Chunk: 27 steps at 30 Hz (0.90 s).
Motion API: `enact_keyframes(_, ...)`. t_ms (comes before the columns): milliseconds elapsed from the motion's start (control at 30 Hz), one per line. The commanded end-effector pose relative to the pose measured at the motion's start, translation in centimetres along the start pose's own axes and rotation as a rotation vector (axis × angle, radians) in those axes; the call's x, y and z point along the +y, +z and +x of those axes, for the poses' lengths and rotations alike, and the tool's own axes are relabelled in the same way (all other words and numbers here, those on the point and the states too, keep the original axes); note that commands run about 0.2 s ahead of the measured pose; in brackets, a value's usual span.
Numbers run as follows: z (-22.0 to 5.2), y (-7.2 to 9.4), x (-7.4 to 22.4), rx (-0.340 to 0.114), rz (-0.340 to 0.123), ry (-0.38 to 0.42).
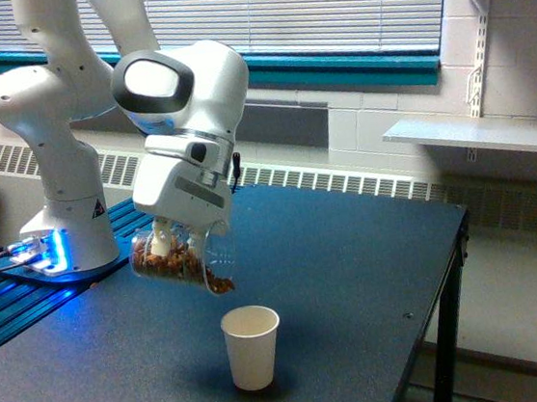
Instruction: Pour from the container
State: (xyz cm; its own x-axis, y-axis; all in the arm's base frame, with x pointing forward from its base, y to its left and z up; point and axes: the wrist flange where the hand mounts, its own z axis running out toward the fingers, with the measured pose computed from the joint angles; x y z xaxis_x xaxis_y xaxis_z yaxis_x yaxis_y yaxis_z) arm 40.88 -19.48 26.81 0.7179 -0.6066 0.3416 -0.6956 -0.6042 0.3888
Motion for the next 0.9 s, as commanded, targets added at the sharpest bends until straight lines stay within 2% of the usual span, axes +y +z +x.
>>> enact_keyframes(33, 1.0, -0.79, -0.81, 0.026, -0.015, -0.007)
enact_keyframes(900, 1.02, -0.48, -0.94, 0.034, -0.078, -0.06)
